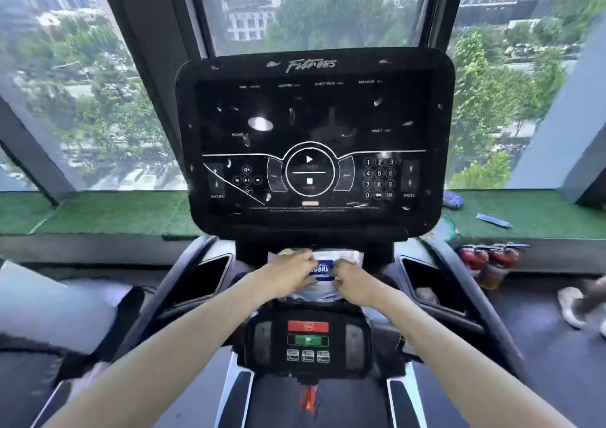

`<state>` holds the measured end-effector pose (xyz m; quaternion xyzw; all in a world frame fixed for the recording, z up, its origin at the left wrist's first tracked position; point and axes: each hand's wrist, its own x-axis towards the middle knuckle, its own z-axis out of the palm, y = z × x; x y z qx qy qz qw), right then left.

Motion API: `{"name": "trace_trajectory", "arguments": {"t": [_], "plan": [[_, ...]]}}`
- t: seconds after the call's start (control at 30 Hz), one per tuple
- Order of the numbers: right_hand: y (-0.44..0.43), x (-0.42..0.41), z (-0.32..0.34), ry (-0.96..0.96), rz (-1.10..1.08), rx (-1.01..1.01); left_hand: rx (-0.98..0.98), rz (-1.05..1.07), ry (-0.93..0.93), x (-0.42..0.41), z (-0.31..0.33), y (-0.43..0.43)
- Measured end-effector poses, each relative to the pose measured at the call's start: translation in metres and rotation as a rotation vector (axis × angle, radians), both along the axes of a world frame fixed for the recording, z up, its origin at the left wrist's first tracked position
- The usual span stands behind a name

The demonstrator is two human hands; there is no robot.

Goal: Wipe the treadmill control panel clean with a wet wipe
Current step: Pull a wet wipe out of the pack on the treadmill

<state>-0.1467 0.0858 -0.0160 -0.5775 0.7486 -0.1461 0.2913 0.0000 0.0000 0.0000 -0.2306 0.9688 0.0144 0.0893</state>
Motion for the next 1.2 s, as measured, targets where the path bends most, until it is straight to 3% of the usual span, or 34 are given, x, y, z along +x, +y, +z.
{"name": "trace_trajectory", "arguments": {"t": [0.1, 0.2, 0.3, 0.47, 0.63, 0.83, 1.0, 1.13, 1.2], "plan": [[-0.017, -0.013, -0.017, -0.076, -0.018, -0.041, 0.043, 0.046, -0.006, -0.008, -0.014, -0.011], [-0.023, -0.02, -0.021, 0.053, 0.043, -0.07, 0.067, 0.066, 0.029, -0.01, -0.032, -0.018], [-0.023, -0.026, -0.027, 0.09, 0.063, -0.105, -0.028, 0.01, 0.005, -0.01, -0.041, -0.023], [-0.023, -0.03, -0.032, -0.026, -0.006, -0.133, -0.24, -0.225, 0.097, -0.005, -0.05, -0.032], [-0.024, -0.03, -0.03, -0.121, -0.108, -0.137, -0.172, -0.177, 0.107, -0.012, -0.027, -0.038], [-0.028, -0.018, -0.022, 0.149, -0.209, -0.209, -0.507, -0.324, 0.195, -0.004, -0.012, -0.039], [-0.035, -0.01, -0.022, 0.127, -0.08, -0.128, -0.424, -0.505, 0.03, -0.001, -0.02, -0.044], [-0.04, -0.011, -0.025, 0.1, -0.096, -0.125, -0.088, -0.302, 0.079, -0.007, -0.037, -0.042], [-0.04, -0.012, -0.024, 0.048, -0.148, -0.153, -0.028, -0.303, 0.123, -0.013, -0.036, -0.041]]}}
